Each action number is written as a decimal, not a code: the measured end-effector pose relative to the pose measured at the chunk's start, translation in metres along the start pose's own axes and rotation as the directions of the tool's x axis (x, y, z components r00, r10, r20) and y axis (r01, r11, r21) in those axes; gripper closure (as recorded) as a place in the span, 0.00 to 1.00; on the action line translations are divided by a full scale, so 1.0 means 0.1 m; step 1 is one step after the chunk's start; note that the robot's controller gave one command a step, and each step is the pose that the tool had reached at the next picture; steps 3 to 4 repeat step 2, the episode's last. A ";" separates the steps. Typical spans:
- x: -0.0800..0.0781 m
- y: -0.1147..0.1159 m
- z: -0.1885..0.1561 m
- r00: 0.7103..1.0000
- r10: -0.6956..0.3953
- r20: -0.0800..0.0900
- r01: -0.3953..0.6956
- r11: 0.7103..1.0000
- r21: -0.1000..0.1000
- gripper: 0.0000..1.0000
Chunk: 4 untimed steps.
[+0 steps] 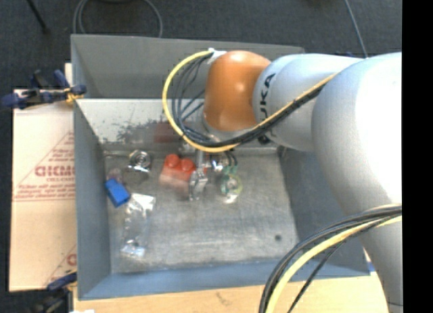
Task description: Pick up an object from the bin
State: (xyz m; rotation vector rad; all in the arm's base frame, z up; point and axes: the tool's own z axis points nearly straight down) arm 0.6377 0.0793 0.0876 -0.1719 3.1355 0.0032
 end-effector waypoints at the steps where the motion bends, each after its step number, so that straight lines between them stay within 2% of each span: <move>1: -0.01 -0.01 -0.02 1.000 0.000 0.003 0.000 1.000 0.001 1.00; 2: 0.11 -0.15 -1.23 1.000 0.001 0.011 -0.001 1.000 0.003 1.00; 4: 0.11 -0.15 -1.23 1.000 0.001 0.011 -0.001 1.000 0.003 1.00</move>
Offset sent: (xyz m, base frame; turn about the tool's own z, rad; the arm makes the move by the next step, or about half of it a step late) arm 0.0000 0.0000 0.0000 0.0000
